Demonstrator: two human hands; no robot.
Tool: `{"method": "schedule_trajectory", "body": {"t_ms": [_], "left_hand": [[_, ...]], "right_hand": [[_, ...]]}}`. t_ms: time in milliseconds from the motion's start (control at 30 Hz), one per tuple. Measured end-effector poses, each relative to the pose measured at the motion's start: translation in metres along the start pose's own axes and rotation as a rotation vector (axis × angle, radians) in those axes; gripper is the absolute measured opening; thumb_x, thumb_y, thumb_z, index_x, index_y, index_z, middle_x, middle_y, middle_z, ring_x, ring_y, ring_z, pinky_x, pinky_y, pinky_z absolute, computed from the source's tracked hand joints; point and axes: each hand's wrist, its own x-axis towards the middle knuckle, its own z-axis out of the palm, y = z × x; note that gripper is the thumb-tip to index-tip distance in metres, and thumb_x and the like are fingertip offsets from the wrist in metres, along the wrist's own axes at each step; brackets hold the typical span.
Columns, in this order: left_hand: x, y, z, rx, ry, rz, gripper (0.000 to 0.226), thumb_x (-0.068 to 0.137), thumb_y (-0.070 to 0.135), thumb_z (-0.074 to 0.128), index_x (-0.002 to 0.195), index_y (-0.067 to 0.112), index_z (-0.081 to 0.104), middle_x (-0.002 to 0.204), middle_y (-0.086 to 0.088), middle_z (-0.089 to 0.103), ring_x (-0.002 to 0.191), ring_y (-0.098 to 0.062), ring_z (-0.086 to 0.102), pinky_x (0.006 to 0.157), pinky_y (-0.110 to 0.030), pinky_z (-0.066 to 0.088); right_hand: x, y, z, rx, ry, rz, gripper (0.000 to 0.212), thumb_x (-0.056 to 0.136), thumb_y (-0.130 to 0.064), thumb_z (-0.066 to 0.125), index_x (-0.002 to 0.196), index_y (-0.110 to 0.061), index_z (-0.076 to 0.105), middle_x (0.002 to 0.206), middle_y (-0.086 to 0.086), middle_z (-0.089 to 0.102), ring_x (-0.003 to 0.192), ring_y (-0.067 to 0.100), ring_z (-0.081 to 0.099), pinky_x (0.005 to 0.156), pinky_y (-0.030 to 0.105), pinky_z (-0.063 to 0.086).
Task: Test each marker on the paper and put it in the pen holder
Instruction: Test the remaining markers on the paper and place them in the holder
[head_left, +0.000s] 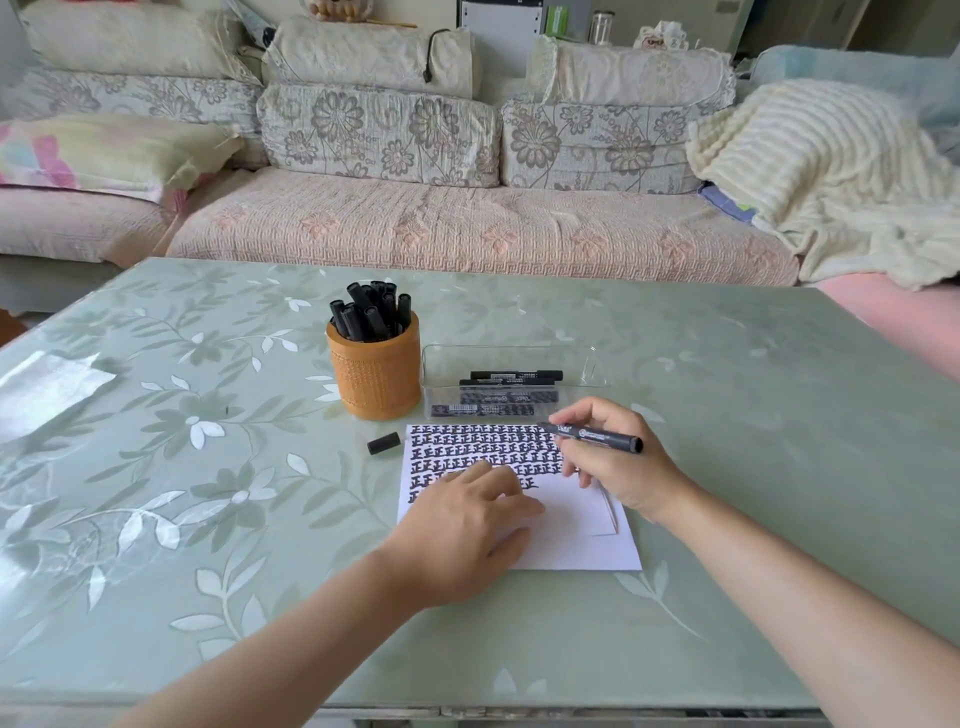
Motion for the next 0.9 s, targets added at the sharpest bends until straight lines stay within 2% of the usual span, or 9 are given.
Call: {"method": "schedule_trajectory", "body": {"t_ms": [67, 133, 267, 367, 500, 733, 900], "left_hand": [[0.001, 0.003, 0.001, 0.026, -0.004, -0.003, 0.024, 0.090, 0.035, 0.050, 0.110, 0.031, 0.062, 0.097, 0.006, 0.054, 0.084, -0.017, 0.050, 0.063, -0.030, 0.045], [0.001, 0.004, 0.001, 0.053, -0.013, -0.015, 0.024, 0.090, 0.037, 0.049, 0.110, 0.033, 0.062, 0.099, 0.007, 0.053, 0.085, -0.016, 0.048, 0.066, -0.029, 0.042], [0.000, 0.004, 0.004, 0.038, -0.022, -0.057, 0.022, 0.089, 0.037, 0.050, 0.107, 0.034, 0.063, 0.099, 0.008, 0.051, 0.086, -0.016, 0.046, 0.069, -0.029, 0.041], [0.001, 0.005, 0.004, 0.036, -0.020, -0.070, 0.022, 0.089, 0.038, 0.051, 0.108, 0.034, 0.063, 0.099, 0.008, 0.051, 0.085, -0.016, 0.047, 0.069, -0.027, 0.039], [0.000, 0.004, 0.005, 0.042, -0.027, -0.081, 0.025, 0.090, 0.039, 0.051, 0.112, 0.034, 0.062, 0.101, 0.008, 0.051, 0.088, -0.016, 0.047, 0.073, -0.029, 0.042], [0.000, 0.005, 0.005, 0.039, -0.029, -0.092, 0.025, 0.090, 0.039, 0.051, 0.112, 0.034, 0.061, 0.100, 0.009, 0.051, 0.088, -0.016, 0.046, 0.074, -0.032, 0.044], [0.001, 0.005, 0.005, 0.035, -0.034, -0.103, 0.026, 0.090, 0.040, 0.050, 0.113, 0.034, 0.062, 0.100, 0.008, 0.051, 0.089, -0.016, 0.046, 0.075, -0.032, 0.044]], "right_hand": [[0.002, 0.006, 0.000, -0.014, 0.031, 0.041, 0.014, 0.084, 0.002, 0.066, 0.086, -0.011, 0.061, 0.060, 0.010, 0.061, 0.050, 0.025, 0.053, 0.044, 0.027, 0.037], [0.002, 0.012, -0.001, -0.014, 0.027, 0.064, 0.015, 0.084, -0.001, 0.068, 0.079, -0.010, 0.057, 0.056, 0.014, 0.060, 0.048, 0.024, 0.048, 0.043, 0.025, 0.033], [-0.003, 0.024, 0.003, -0.080, -0.013, 0.078, 0.024, 0.080, -0.006, 0.075, 0.068, -0.010, 0.055, 0.058, 0.013, 0.060, 0.044, 0.021, 0.049, 0.046, 0.028, 0.039], [-0.003, 0.030, 0.004, -0.079, -0.016, 0.048, 0.024, 0.075, -0.009, 0.075, 0.065, -0.014, 0.054, 0.058, 0.006, 0.056, 0.046, 0.020, 0.048, 0.049, 0.032, 0.040], [-0.004, 0.031, 0.006, -0.110, -0.010, -0.011, 0.020, 0.070, -0.014, 0.073, 0.066, -0.018, 0.054, 0.055, -0.004, 0.057, 0.047, 0.015, 0.046, 0.048, 0.024, 0.035], [-0.005, 0.034, 0.006, -0.163, 0.003, -0.060, 0.021, 0.073, -0.011, 0.071, 0.064, -0.015, 0.052, 0.056, -0.008, 0.053, 0.052, 0.010, 0.042, 0.053, 0.025, 0.033], [-0.005, 0.035, 0.007, -0.192, 0.000, -0.059, 0.027, 0.076, -0.007, 0.070, 0.063, -0.019, 0.050, 0.057, -0.012, 0.050, 0.053, 0.009, 0.042, 0.054, 0.026, 0.033]]}}
